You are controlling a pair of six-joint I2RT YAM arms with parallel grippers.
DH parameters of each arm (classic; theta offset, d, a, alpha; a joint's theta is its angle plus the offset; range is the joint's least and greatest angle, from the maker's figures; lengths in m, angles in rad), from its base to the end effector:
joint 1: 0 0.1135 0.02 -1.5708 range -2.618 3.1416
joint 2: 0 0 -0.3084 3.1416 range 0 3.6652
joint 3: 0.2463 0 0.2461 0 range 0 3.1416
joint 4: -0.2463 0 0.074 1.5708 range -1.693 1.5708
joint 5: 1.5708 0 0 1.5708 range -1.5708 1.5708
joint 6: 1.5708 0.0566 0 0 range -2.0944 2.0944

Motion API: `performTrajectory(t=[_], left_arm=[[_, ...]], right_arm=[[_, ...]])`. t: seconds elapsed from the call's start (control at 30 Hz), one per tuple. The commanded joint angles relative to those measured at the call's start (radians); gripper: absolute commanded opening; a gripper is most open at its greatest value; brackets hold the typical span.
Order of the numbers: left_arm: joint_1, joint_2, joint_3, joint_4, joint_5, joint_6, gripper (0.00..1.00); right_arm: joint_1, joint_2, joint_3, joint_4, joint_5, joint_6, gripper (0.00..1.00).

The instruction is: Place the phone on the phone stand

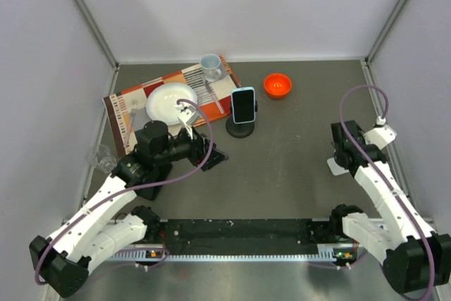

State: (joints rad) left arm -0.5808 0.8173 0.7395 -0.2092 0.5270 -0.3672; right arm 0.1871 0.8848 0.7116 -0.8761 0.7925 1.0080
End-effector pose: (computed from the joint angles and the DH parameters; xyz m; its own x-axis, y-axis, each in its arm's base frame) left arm 0.1261 -0.1168 0.3449 -0.5359 -0.0194 -0.8441 0.7341 0.4831 -0.4772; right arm 0.1320 -0.0160 0.2715 -0.2702 0.5532 -0.7880 0.8369 0.5397 0.0919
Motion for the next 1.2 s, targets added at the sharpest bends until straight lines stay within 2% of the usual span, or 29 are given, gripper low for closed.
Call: performTrajectory(t=[0.0,0.17,0.33,0.73,0.93,1.03,1.1,1.17], left_arm=[[0.006,-0.035,0.008,0.028,0.005,0.022,0.82],[0.006,-0.063,0.0,0.016,-0.005,0.03,0.82],[0.006,-0.078,0.003,0.002,-0.005,0.034,0.82],[0.006,-0.096,0.006,-0.038,-0.036,0.056,0.87],[0.006,-0.102,0.005,-0.042,-0.045,0.057,0.88],[0.006,-0.101,0.009,-0.042,-0.048,0.059,0.89],[0.006,-0.101,0.011,-0.044,-0.053,0.062,0.89],[0.006,-0.102,0.014,-0.045,-0.058,0.063,0.89]], right_arm=[[-0.024,0.088,0.043,0.143,-0.027,-0.036,0.99],[-0.037,0.204,0.081,0.158,-0.023,0.056,0.99],[-0.049,0.244,0.065,0.151,-0.022,0.157,0.98],[-0.067,0.338,0.055,0.16,0.031,0.21,0.83],[-0.069,0.321,0.045,0.158,0.045,0.205,0.62],[-0.071,0.31,0.04,0.163,0.051,0.181,0.4],[-0.067,0.292,0.032,0.175,0.06,0.155,0.31],[-0.067,0.275,0.022,0.218,0.067,0.086,0.19]])
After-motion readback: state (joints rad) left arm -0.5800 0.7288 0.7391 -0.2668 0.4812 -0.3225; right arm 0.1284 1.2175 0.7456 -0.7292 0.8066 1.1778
